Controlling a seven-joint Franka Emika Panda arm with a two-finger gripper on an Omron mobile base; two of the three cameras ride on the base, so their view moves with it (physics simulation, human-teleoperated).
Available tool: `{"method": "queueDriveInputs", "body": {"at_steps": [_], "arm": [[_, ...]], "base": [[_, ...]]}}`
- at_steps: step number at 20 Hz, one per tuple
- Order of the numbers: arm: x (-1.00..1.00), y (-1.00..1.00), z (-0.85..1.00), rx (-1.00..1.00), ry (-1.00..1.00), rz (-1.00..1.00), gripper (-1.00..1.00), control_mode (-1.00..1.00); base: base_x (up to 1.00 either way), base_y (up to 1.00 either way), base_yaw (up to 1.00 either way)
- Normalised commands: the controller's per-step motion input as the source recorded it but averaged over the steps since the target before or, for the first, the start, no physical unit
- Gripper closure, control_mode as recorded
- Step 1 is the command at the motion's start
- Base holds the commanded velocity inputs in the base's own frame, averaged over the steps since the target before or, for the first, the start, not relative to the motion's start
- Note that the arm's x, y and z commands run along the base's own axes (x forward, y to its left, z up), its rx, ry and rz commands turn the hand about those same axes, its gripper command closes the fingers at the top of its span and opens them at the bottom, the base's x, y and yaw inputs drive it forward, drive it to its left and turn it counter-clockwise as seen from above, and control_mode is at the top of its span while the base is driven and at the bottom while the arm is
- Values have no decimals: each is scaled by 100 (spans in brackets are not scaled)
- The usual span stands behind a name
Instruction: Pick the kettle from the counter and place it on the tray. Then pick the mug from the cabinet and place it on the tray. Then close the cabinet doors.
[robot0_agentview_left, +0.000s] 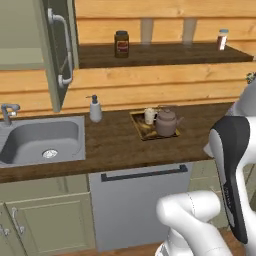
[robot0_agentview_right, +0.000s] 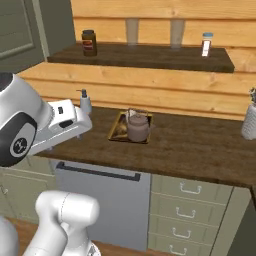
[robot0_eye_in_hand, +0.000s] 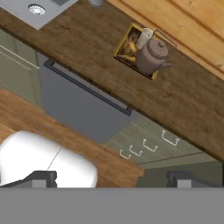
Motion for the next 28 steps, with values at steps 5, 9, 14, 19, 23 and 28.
{"method": "queueDriveInputs", "body": {"at_steps": [5,9,14,19,23,28], "arm": [[0,0,0,0,0,0,-100,100],[0,0,0,0,0,0,-100,100],[0,0,0,0,0,0,-100,100],[0,0,0,0,0,0,-100,100],[0,0,0,0,0,0,-100,100],[0,0,0,0,0,0,-100,100]], "base": [[-54,75,0],[-28,100,0],[-31,100,2],[-31,100,3],[-4,100,5],[29,61,0]]}}
